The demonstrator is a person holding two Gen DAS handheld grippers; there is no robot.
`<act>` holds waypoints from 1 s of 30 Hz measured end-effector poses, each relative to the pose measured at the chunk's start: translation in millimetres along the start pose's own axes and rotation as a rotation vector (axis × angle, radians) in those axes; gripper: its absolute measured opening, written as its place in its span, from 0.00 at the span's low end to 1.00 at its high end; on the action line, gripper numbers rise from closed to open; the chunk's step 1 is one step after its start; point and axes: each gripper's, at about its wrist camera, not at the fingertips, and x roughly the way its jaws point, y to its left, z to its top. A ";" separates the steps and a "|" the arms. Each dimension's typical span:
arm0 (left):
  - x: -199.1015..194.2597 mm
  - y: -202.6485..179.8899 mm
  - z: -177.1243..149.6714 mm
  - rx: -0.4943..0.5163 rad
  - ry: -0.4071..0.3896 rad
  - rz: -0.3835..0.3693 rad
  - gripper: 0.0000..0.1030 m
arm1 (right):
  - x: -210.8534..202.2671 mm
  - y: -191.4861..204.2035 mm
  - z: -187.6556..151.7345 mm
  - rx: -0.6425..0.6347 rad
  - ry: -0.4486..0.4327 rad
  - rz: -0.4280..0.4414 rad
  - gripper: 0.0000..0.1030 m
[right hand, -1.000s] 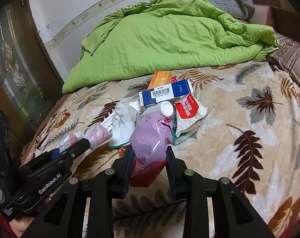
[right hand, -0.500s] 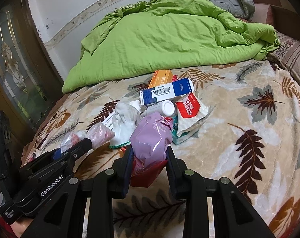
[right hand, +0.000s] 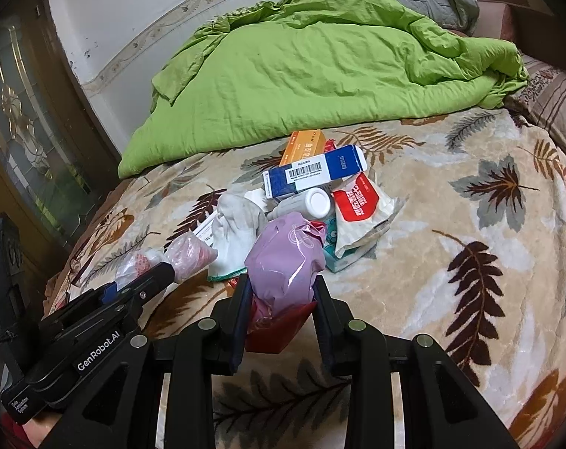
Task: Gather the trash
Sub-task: 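Lift the clear bag with the left tool while the right tool lifts the pink bag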
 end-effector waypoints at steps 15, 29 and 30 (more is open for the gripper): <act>-2.7 -3.2 -1.2 0.029 -0.009 0.020 0.28 | -5.4 -7.7 0.6 0.045 -0.015 0.017 0.33; -7.1 -6.2 -0.6 0.030 -0.026 0.010 0.28 | -18.4 -5.3 -2.0 0.030 -0.034 -0.037 0.33; -7.5 -6.1 -0.8 0.030 -0.026 0.006 0.28 | -19.7 -5.5 -2.2 0.030 -0.030 -0.039 0.33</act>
